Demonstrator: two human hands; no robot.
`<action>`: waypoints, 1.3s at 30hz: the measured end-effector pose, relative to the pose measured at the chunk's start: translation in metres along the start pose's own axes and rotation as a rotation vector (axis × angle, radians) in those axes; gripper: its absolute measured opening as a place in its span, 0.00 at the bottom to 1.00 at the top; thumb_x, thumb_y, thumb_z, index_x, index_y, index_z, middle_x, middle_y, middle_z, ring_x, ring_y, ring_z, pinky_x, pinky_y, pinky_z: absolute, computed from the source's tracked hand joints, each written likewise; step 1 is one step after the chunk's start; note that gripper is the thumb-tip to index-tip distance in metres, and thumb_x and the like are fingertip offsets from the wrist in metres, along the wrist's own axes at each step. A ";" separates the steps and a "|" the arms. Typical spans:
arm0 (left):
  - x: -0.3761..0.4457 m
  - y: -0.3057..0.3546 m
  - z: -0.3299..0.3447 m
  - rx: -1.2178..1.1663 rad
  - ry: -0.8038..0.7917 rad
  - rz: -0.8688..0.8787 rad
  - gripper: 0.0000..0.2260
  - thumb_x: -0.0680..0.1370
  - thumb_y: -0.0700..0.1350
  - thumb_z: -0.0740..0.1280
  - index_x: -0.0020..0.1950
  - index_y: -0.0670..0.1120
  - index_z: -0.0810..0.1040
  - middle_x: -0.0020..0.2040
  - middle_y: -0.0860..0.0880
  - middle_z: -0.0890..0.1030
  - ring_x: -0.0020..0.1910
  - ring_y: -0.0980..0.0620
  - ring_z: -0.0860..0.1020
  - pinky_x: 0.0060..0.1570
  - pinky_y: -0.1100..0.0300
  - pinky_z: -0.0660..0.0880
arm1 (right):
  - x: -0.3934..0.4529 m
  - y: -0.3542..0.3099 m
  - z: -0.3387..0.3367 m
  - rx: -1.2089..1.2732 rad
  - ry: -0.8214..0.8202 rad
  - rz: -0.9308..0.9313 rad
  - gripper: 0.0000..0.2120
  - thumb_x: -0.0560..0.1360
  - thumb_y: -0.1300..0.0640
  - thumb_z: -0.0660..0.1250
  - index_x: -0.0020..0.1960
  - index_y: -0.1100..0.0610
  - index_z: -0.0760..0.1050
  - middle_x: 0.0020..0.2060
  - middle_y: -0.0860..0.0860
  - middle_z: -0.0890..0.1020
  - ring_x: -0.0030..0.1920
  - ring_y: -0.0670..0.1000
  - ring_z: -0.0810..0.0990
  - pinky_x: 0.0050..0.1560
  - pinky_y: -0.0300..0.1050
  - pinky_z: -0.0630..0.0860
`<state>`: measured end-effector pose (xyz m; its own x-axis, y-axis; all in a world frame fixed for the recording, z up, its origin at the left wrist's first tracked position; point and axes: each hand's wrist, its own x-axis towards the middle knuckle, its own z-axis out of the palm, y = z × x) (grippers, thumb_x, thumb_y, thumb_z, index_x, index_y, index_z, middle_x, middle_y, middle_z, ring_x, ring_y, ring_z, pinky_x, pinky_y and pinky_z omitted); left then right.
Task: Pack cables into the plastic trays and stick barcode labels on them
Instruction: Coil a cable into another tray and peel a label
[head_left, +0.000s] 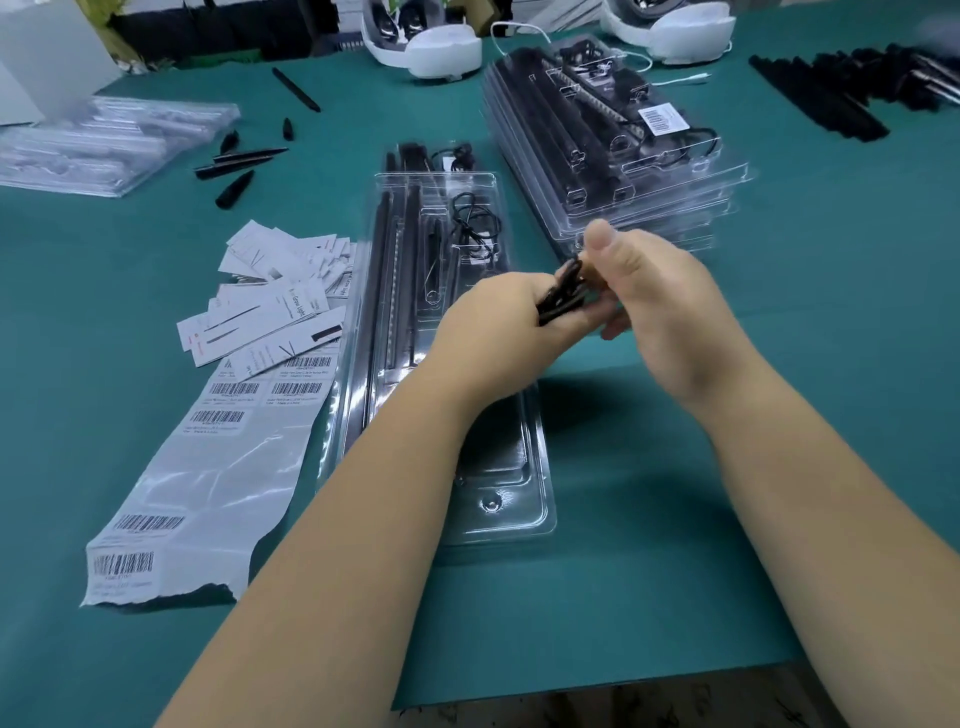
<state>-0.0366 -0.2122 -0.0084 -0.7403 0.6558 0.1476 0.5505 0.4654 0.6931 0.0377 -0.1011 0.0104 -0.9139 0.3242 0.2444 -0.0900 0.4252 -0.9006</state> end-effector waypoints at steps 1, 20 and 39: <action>-0.001 0.002 0.001 0.073 -0.012 0.007 0.17 0.74 0.62 0.66 0.26 0.61 0.70 0.23 0.58 0.69 0.24 0.58 0.66 0.29 0.58 0.60 | 0.001 0.000 -0.001 -0.043 0.029 0.030 0.37 0.67 0.31 0.56 0.42 0.68 0.74 0.36 0.61 0.75 0.35 0.50 0.72 0.42 0.55 0.73; 0.003 0.012 0.017 0.696 -0.012 0.067 0.14 0.74 0.42 0.61 0.32 0.49 0.59 0.29 0.53 0.65 0.27 0.55 0.62 0.27 0.62 0.54 | -0.010 -0.013 0.004 -1.389 -0.280 -0.105 0.16 0.76 0.56 0.58 0.61 0.58 0.59 0.47 0.54 0.75 0.43 0.55 0.67 0.34 0.44 0.58; -0.007 0.011 0.000 0.337 0.049 -0.075 0.32 0.66 0.59 0.73 0.64 0.49 0.66 0.57 0.52 0.72 0.47 0.48 0.76 0.42 0.56 0.71 | -0.011 0.038 -0.003 -0.734 -0.162 -0.021 0.20 0.80 0.45 0.47 0.33 0.52 0.61 0.29 0.48 0.69 0.37 0.57 0.69 0.37 0.49 0.58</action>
<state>-0.0253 -0.2112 -0.0018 -0.7968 0.5868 0.1443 0.5841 0.6867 0.4328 0.0451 -0.0857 -0.0258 -0.9667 0.2057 0.1522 0.1273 0.9025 -0.4114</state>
